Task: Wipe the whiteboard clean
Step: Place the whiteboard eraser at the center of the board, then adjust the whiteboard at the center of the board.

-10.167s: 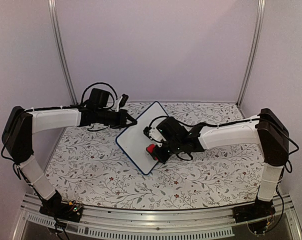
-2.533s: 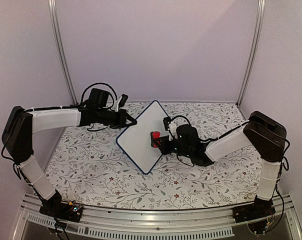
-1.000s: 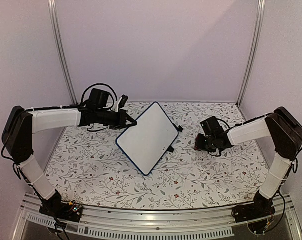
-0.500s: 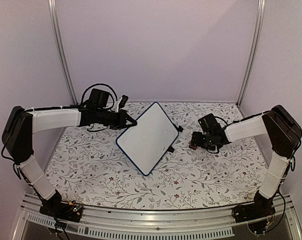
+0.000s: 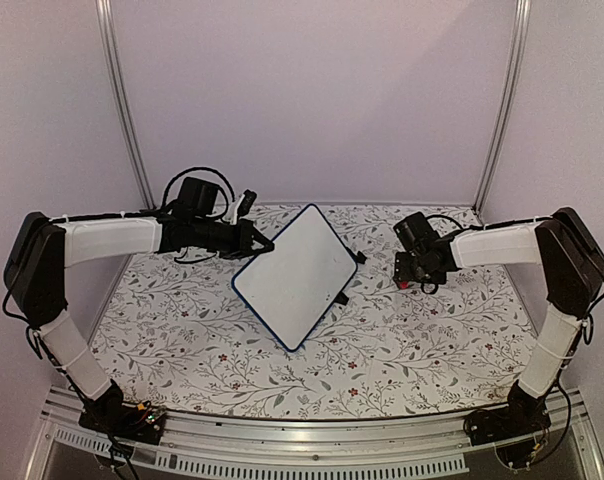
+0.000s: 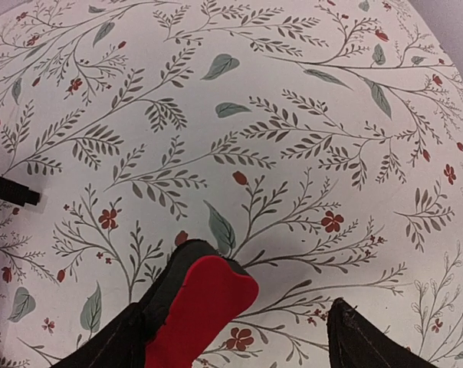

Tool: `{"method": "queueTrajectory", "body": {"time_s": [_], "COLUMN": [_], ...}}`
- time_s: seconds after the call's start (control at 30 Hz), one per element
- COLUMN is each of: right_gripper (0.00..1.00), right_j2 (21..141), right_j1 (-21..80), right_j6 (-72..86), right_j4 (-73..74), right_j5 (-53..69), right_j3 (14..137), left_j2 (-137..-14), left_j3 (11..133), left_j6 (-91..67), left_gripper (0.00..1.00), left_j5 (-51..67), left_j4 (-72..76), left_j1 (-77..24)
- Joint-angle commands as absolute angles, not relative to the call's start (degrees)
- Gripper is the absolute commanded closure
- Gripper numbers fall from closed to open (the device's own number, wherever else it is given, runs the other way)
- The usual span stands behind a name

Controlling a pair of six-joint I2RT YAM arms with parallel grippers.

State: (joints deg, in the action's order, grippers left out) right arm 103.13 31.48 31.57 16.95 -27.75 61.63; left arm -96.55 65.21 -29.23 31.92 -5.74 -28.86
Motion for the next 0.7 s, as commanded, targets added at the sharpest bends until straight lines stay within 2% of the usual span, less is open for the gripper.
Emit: {"method": "queueTrajectory", "body": {"time_s": [0.0,0.4,0.67], "right_gripper": [0.21,0.21,0.21], "right_j2": [100.3,109.4,105.5], "right_j1": [31.3,32.0,32.4], "right_j6": [30.5,28.0,28.0], "right_j4": [18.9,23.2,22.3], "right_j5": [-32.6,-34.4,-38.8], "right_j3": [61.2,63.1,64.6], "left_j2": [-95.9,-95.8,-96.0], "left_j3": [65.1,65.1,65.1], "left_j6": [-29.7,-29.6,-29.8], "left_gripper": [1.0,1.0,1.0], "left_j5": [33.3,33.4,33.5], "left_j4": [-5.0,-5.1,-5.0], "left_j1": [-29.0,-28.9,-28.9]}}
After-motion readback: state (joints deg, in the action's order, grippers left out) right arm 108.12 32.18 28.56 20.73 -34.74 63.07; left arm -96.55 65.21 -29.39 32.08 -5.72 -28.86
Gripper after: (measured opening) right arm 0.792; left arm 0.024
